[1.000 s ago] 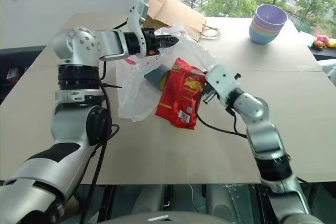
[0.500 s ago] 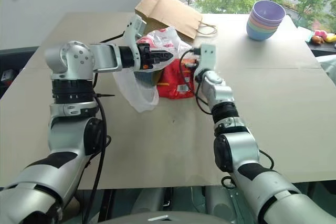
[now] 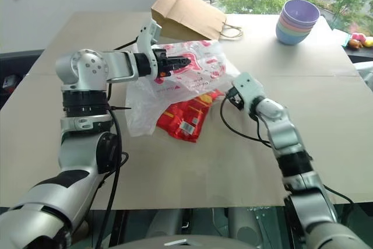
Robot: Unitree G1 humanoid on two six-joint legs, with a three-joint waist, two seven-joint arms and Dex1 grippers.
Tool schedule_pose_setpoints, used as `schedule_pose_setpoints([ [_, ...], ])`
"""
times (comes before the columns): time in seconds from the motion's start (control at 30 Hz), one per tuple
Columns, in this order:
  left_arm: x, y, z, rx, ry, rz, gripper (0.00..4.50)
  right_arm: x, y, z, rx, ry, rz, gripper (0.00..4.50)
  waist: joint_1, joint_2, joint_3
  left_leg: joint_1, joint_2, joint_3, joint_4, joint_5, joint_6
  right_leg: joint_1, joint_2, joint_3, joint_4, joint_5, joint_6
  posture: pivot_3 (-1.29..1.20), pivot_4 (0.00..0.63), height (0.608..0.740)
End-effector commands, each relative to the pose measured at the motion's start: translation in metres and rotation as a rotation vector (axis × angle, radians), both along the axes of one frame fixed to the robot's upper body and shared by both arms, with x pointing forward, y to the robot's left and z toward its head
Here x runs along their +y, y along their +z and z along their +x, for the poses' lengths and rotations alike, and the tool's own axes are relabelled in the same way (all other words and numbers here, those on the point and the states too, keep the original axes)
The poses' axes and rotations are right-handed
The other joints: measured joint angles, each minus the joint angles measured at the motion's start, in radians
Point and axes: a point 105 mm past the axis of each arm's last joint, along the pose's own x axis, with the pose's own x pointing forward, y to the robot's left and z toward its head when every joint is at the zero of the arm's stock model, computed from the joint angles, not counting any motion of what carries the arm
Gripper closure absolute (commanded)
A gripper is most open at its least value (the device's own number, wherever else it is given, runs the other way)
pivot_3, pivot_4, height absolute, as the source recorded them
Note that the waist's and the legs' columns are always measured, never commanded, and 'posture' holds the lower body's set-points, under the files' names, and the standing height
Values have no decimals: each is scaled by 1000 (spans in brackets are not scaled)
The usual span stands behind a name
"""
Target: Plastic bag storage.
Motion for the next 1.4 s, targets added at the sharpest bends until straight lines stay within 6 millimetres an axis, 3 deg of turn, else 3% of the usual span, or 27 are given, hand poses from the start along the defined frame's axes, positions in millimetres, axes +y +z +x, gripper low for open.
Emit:
schedule_pose_setpoints([
  [0.03,-3,22,-4,-64,-53,-35,4500,5,18,-26,48,61,101,1698,-1,0,0,0,0,0,0,0,0,0,0,0,0,0,0,0,150,740],
  [0.1,-7,23,-10,-59,-101,-36,4500,-7,8,-20,16,-23,-23,1698,-1,0,0,2,0,2,3,0,0,1,0,1,1,0,0,0,150,740],
  [0.17,-5,21,-19,-98,-155,-10,4500,-7,1,-28,34,31,-69,1698,2,0,0,2,0,6,5,1,1,3,1,0,2,0,1,0,150,740],
  [0.3,17,38,-50,-313,-304,-38,4500,3,17,-62,59,183,33,1698,-3,1,0,2,1,8,6,2,1,2,2,2,2,0,1,0,150,740],
  [0.37,36,37,-57,-318,-294,-70,4500,5,24,-73,48,221,64,1698,-2,1,0,1,3,8,5,2,0,1,3,3,2,0,0,0,150,740],
  [0.4,46,33,-59,-323,-274,-65,4247,2,24,-73,20,201,40,1648,1,1,0,1,3,8,5,2,0,1,4,2,1,0,0,0,150,740],
  [0.47,70,22,-63,-330,-210,-46,3674,0,22,-73,-4,177,38,1111,4,1,0,1,3,8,5,2,1,2,3,2,1,0,0,0,150,740],
  [0.57,111,-1,-80,-380,-115,-1,2540,8,17,-86,-26,221,10,52,0,2,0,2,4,10,5,2,1,2,3,3,1,-1,0,0,150,740],
  [0.67,128,-31,-119,-249,-209,30,2540,15,18,-116,-5,356,25,52,3,1,0,1,5,10,5,2,1,1,4,3,0,-1,0,0,150,740],
  [0.8,124,-59,-150,-193,-281,59,2540,11,24,-142,-3,410,118,52,25,1,-1,0,7,8,6,2,1,3,3,-1,-2,-5,-1,0,150,740],
  [0.93,112,-71,-157,-279,-255,122,2540,5,11,-149,12,384,74,52,34,-3,-3,6,8,9,6,2,1,11,-1,-3,-6,-7,0,0,150,740],
  [1.03,109,-81,-159,-322,-250,195,2540,-2,17,-155,-3,362,83,52,31,-3,-4,11,9,10,6,2,1,14,-1,-3,-6,-6,0,0,150,740],
  [1.13,115,-87,-155,-318,-191,177,2540,-21,27,-159,-28,247,98,52,32,-1,-3,15,9,11,4,1,1,17,-1,-3,-6,-7,-1,0,150,740],
  [1.23,114,-90,-157,-319,-182,176,1720,-45,21,-156,-9,52,62,0,32,-2,-4,15,10,11,4,1,1,17,0,-4,-6,-7,-1,0,150,740],
  [1.37,113,-90,-155,-326,-160,175,42,-70,5,-136,59,-168,89,0,30,-3,-4,16,10,13,4,1,1,17,0,-3,-7,-7,-1,0,150,740],
  [1.4,113,-90,-155,-328,-158,181,42,-71,1,-131,70,-176,94,0,29,-3,-4,16,11,12,4,1,1,17,0,-2,-7,-7,-1,0,150,740],
])
